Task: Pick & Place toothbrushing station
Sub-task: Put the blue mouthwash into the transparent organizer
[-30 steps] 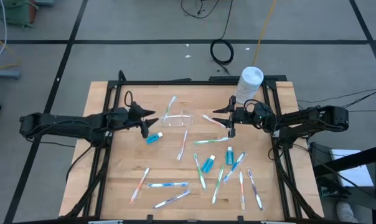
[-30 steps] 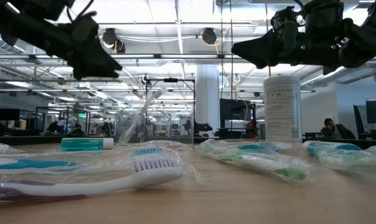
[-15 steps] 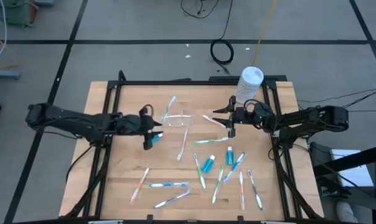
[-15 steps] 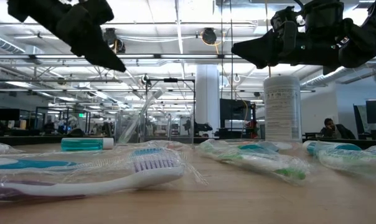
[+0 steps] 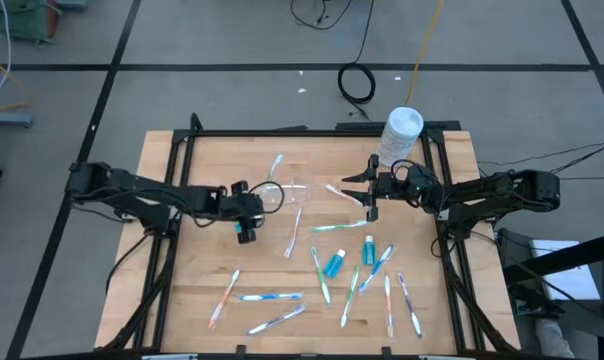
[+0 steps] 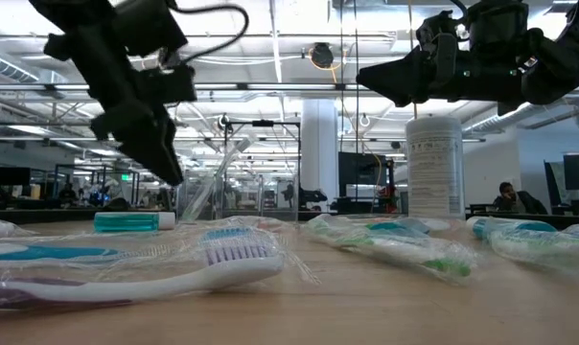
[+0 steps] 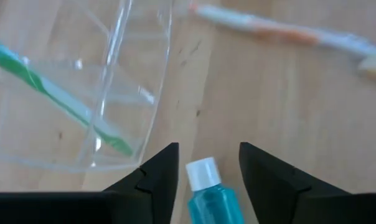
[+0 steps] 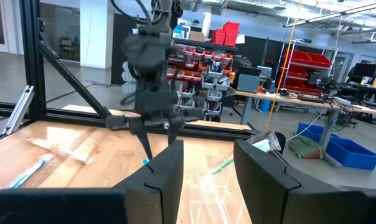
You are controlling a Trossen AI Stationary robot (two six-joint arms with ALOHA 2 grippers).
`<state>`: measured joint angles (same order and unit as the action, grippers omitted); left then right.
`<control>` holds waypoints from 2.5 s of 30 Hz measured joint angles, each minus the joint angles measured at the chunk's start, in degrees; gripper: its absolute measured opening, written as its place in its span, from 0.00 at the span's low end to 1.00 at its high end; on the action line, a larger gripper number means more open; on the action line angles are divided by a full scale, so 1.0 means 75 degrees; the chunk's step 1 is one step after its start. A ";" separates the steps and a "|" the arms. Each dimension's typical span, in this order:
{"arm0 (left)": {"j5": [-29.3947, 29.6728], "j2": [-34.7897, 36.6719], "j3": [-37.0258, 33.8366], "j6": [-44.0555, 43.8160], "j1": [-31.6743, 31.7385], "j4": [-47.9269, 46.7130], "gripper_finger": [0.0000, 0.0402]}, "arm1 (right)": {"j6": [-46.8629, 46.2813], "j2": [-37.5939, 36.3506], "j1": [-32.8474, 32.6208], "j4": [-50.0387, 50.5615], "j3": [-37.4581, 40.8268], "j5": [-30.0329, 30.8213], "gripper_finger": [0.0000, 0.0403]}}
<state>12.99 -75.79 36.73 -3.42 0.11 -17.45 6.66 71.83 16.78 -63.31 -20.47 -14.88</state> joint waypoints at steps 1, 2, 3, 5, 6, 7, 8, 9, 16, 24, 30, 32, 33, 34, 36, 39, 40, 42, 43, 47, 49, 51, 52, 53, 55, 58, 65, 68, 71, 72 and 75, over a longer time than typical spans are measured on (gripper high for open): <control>0.0000 -0.0107 0.0000 -0.0029 0.0052 -0.0019 0.46 | 0.0000 0.0000 0.0000 -0.0002 0.0000 -0.0001 0.33; 0.0009 -0.0219 0.0000 -0.0095 0.0101 -0.0024 0.48 | -0.0001 0.0000 0.0000 -0.0002 0.0000 0.0001 0.33; 0.0019 -0.0321 0.0000 -0.0202 0.0145 -0.0029 0.50 | -0.0003 0.0000 0.0000 -0.0003 0.0000 0.0001 0.33; 0.0055 -0.0480 0.0000 -0.0447 0.0225 -0.0085 0.54 | -0.0002 0.0000 0.0000 0.0000 0.0000 -0.0002 0.33; 0.0066 -0.0548 0.0000 -0.0553 0.0263 -0.0091 0.55 | -0.0001 0.0000 0.0000 -0.0002 0.0000 0.0000 0.33; 0.0070 -0.0607 0.0000 -0.0649 0.0285 -0.0100 0.56 | 0.0000 0.0000 0.0000 0.0000 0.0000 0.0001 0.33; 0.0064 -0.0668 0.0000 -0.0737 0.0298 -0.0133 0.56 | -0.0002 0.0000 0.0000 -0.0001 0.0000 -0.0002 0.33; 0.0056 -0.0732 0.0000 -0.0843 0.0302 -0.0146 0.57 | -0.0002 0.0000 0.0000 -0.0002 0.0000 0.0000 0.33; -0.0402 -0.1178 0.0000 -0.1016 0.0296 -0.0157 0.53 | 0.0000 0.0000 0.0000 0.0020 0.0000 0.0001 0.33; -0.0589 -0.1465 0.0026 -0.0754 0.0298 -0.0038 0.41 | -0.0003 0.0000 0.0000 0.0026 0.0000 0.0000 0.33; -0.0701 -0.1493 0.0017 -0.0764 0.0298 0.0073 0.32 | -0.0003 0.0000 0.0000 0.0029 0.0000 -0.0002 0.33; -0.0738 -0.1489 0.0004 -0.0781 0.0298 0.0101 0.30 | -0.0002 0.0000 -0.0001 0.0029 0.0000 0.0001 0.33; -0.0745 -0.1488 0.0006 -0.0796 0.0285 0.0108 0.29 | -0.0003 0.0000 -0.0001 0.0029 0.0000 -0.0002 0.33; -0.0757 -0.1469 0.0006 -0.0831 0.0257 0.0104 0.28 | -0.0002 0.0000 0.0000 0.0029 0.0000 0.0000 0.33; -0.0752 -0.1393 0.0000 -0.0848 0.0202 0.0072 0.26 | -0.0003 0.0000 0.0000 0.0032 0.0000 -0.0002 0.33; -0.0804 -0.1283 0.0017 -0.0855 0.0092 0.0052 0.22 | -0.0003 0.0000 0.0000 0.0044 0.0000 -0.0002 0.33; -0.0804 -0.1222 0.0034 -0.0854 0.0053 0.0017 0.22 | -0.0002 0.0000 0.0000 0.0047 0.0000 -0.0002 0.33; -0.0796 -0.1126 0.0170 -0.0854 -0.0031 0.0032 0.22 | 0.0000 0.0000 0.0000 0.0063 0.0000 0.0001 0.33; -0.0792 -0.1040 0.0233 -0.0856 -0.0079 0.0010 0.22 | -0.0003 0.0000 -0.0003 0.0075 0.0000 -0.0002 0.33; -0.0721 -0.0639 0.0642 -0.0771 -0.0314 0.0062 0.23 | -0.0001 -0.0003 0.0000 0.0103 0.0002 -0.0002 0.33; -0.0538 -0.0403 0.0782 -0.0750 -0.0398 0.0383 0.23 | -0.0002 -0.0002 -0.0001 0.0103 0.0003 0.0000 0.33; -0.0273 -0.0181 0.0839 -0.0645 -0.0434 0.1210 0.23 | -0.0003 -0.0001 0.0000 0.0104 0.0003 -0.0002 0.33; -0.0144 -0.0113 0.0839 -0.0479 -0.0436 0.1669 0.23 | -0.0003 -0.0003 -0.0003 0.0099 0.0003 -0.0002 0.33; -0.0050 -0.0066 0.0839 -0.0294 -0.0423 0.2178 0.23 | -0.0003 -0.0003 -0.0003 0.0096 0.0003 -0.0002 0.33; 0.0069 0.0004 0.0844 0.0102 -0.0366 0.3020 0.23 | -0.0003 -0.0003 -0.0003 0.0096 0.0003 -0.0002 0.33; 0.0100 0.0015 0.0843 0.0506 -0.0193 0.4401 0.23 | 0.0000 -0.0003 -0.0001 0.0096 0.0003 -0.0002 0.33; 0.1240 0.0002 0.0521 0.0402 0.0512 0.5402 0.23 | 0.0000 -0.0003 -0.0001 0.0096 0.0003 -0.0019 0.33; 0.1292 -0.0255 0.0180 0.0078 0.0861 0.6010 0.23 | 0.0000 -0.0003 -0.0001 0.0099 0.0003 -0.0020 0.33; 0.1276 -0.0661 -0.0269 -0.0029 0.1165 0.7110 0.23 | 0.0000 -0.0003 -0.0003 0.0093 0.0003 -0.0022 0.33; 0.1268 -0.0818 -0.0353 -0.0044 0.1237 0.7592 0.23 | 0.0000 -0.0003 0.0000 0.0093 0.0003 -0.0022 0.33; 0.1279 -0.1258 -0.0554 -0.0056 0.1401 0.8662 0.23 | 0.0000 -0.0003 -0.0003 0.0064 0.0009 -0.0022 0.33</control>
<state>22.58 -85.23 32.57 -3.84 10.62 47.51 6.66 71.81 16.75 -62.83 -20.40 -15.04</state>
